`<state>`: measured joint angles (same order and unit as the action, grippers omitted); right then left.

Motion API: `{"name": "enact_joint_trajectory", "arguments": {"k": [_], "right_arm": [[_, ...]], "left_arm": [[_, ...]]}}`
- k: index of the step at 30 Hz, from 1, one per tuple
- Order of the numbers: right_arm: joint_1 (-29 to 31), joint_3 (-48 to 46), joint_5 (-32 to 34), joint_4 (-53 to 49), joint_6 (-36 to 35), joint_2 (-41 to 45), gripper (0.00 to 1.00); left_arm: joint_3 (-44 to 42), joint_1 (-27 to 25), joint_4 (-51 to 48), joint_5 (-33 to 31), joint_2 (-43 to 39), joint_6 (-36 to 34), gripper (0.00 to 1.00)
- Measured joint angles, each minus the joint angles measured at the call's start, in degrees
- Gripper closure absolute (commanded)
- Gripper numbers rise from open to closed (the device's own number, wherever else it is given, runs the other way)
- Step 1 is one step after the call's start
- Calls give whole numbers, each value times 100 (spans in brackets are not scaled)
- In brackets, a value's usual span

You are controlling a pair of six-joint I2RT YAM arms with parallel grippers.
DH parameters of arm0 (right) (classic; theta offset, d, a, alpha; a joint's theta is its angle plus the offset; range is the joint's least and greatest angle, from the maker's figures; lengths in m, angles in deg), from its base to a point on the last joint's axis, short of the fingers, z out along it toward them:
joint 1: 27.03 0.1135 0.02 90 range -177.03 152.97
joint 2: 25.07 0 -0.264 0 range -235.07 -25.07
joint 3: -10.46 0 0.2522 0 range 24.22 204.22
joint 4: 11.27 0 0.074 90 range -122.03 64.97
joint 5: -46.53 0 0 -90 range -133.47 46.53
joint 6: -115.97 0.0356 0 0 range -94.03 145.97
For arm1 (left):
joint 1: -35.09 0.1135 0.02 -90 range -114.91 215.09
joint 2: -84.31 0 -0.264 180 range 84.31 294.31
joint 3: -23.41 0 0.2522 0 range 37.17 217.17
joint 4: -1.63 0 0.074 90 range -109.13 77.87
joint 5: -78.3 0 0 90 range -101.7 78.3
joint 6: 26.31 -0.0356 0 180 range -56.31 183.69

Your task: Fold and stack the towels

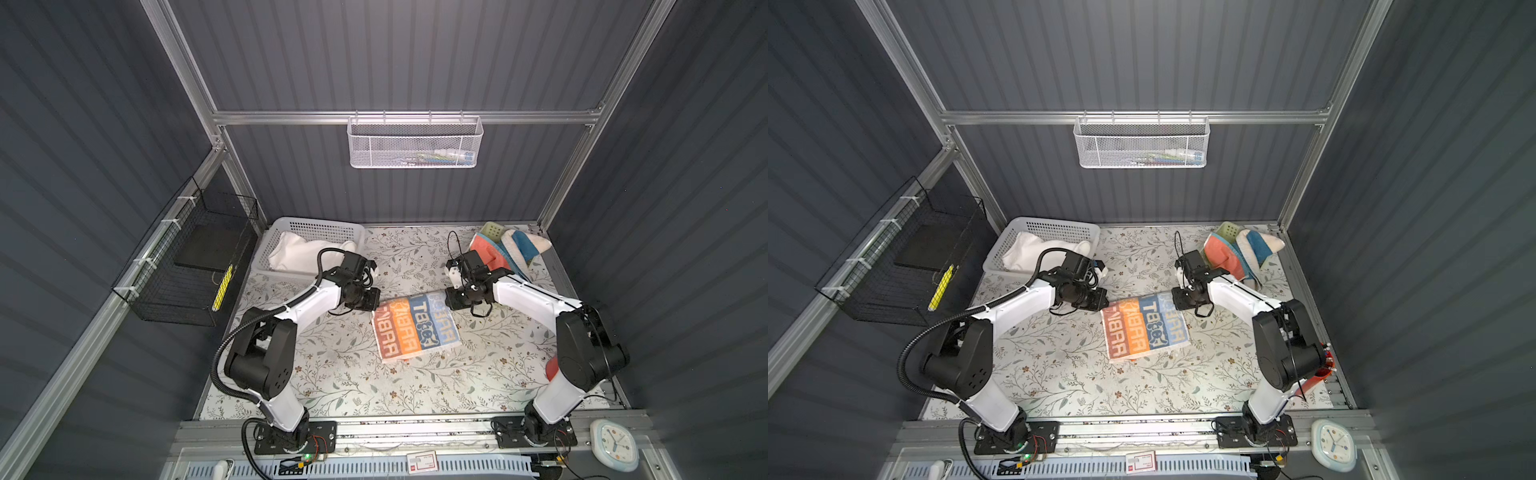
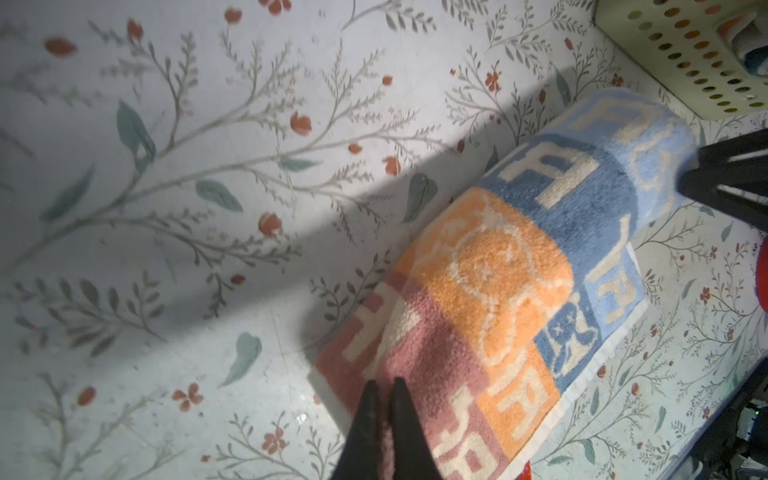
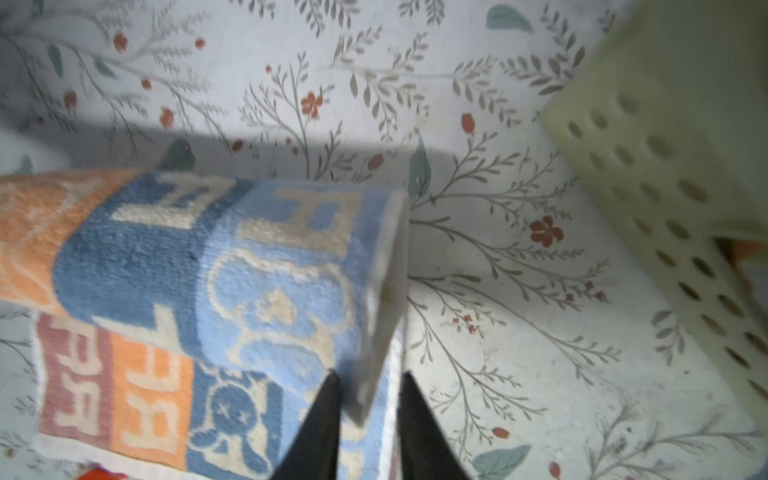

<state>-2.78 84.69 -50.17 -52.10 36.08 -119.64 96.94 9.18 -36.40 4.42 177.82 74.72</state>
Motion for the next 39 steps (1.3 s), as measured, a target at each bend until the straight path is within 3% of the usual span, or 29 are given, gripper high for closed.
{"name": "enact_joint_trajectory", "arguments": {"k": [2,5,12,24,28,34,39], "right_arm": [[0,-468,-15,39,160,317,56],[2,-1073,-48,63,457,872,50],[2,-1357,-170,57,968,1432,45],[-2,42,-621,87,1054,-149,43],[-2,236,-756,87,1049,-442,50],[-2,245,-966,55,1032,-535,61],[-11,243,-1049,26,1001,-535,84]], "left_arm": [[-529,-101,151,28,-328,166,61],[-1172,-354,260,33,-911,450,53],[-1794,-503,247,-125,-2124,1158,51],[-1497,-485,424,-26,-962,2538,48],[-1486,-481,634,-39,-772,2721,49],[-1469,-474,901,-66,-555,2817,57],[-1276,-474,942,-109,-448,2691,91]]}}
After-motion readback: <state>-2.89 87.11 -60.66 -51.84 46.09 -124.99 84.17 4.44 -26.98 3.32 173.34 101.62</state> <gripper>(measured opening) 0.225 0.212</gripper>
